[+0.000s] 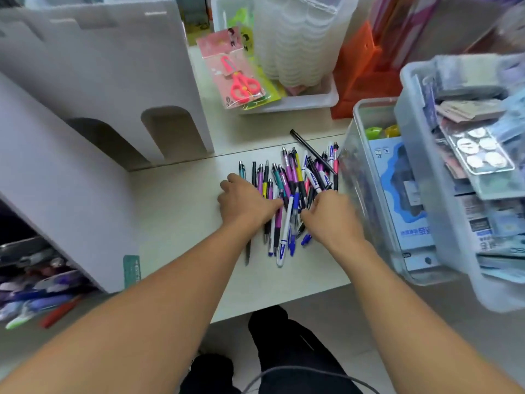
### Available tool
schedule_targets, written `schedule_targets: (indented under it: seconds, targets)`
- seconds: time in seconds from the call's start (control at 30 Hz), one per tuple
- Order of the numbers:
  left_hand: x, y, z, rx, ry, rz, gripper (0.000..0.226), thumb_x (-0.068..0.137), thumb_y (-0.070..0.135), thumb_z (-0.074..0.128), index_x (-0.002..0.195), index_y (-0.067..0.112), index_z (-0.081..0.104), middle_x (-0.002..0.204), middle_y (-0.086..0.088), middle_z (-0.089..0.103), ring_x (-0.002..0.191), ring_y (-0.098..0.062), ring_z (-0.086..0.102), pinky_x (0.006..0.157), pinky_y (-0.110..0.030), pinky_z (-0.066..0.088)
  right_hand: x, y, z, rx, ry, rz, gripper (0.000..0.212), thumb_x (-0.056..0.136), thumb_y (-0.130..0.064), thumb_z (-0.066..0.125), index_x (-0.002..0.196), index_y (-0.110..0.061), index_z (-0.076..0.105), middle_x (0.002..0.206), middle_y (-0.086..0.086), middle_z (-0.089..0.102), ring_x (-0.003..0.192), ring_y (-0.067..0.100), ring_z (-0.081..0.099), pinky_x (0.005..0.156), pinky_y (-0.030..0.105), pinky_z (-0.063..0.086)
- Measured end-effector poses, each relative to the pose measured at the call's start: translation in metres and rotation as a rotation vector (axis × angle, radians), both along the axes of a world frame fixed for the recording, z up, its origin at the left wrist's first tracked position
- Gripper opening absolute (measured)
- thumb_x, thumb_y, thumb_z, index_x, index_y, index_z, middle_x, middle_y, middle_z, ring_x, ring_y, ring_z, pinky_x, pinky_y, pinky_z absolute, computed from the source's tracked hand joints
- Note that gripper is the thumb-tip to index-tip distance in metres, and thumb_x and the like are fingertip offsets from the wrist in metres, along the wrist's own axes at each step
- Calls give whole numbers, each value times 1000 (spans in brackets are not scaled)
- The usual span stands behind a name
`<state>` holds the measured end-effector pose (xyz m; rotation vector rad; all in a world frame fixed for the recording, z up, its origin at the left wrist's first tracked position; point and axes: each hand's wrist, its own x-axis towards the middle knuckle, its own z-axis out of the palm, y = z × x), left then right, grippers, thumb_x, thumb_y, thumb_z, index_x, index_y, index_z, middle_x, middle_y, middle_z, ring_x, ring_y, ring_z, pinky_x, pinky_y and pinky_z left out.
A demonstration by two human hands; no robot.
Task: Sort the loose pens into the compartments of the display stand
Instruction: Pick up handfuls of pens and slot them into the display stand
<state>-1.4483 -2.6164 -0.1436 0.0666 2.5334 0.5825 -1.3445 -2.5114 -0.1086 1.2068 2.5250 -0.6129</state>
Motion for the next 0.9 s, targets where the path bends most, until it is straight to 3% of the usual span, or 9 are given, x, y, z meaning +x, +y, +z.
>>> schedule_targets:
  seconds: [0.2,0.4,0.57,0.63,0.73,0.8,0.9]
  targets:
    - [1,5,-9,-89,91,-157,101,64,55,87,133,3,35,131,-15,45,118,-35,52,88,-39,49,1,-5,-7,-4,-55,158,22,91,-36,65,87,-14,62,82,4,62,80,30,61,68,32,44]
    - [-2,-11,-16,-96,211,-267,49,84,21,67,123,3,43,122,-15,51,105,-35,56,73,-34,37,4,-20,-20,-122,-70,170,30,85,-38,72,76,-18,52,81,4,60,81,30,59,67,31,43]
    - [-14,-48,-22,-3,246,-258,24,92,22,58,110,7,50,102,-10,53,82,-28,44,69,-34,31,-9,-28,-31,-173,33,120,40,87,-40,76,67,-17,49,69,4,59,67,24,59,57,30,39]
    - [-21,-56,-22,91,153,-151,16,93,22,57,101,10,49,93,-6,51,79,-27,46,68,-32,33,-15,-33,-35,-156,83,137,38,88,-38,76,68,-16,52,69,4,60,68,23,59,59,30,39]
    - [-31,-69,-15,427,-159,225,10,92,17,56,84,14,51,77,-6,56,64,-22,55,56,-28,40,-21,-40,-36,-67,124,173,30,89,-36,73,75,-16,57,73,3,62,74,27,62,64,31,42]
    - [-33,-82,-3,639,-362,453,14,91,10,57,79,12,50,67,-4,50,51,-16,46,46,-23,38,-24,-46,-29,-16,235,155,29,91,-40,71,80,-16,61,72,-1,62,71,23,60,63,31,40]
    - [-28,-96,24,940,-565,627,19,91,2,54,79,14,46,61,-1,40,42,-11,32,39,-20,29,-33,-71,-4,-281,563,4,32,96,-45,63,82,-16,66,72,-2,66,71,20,63,65,35,48]
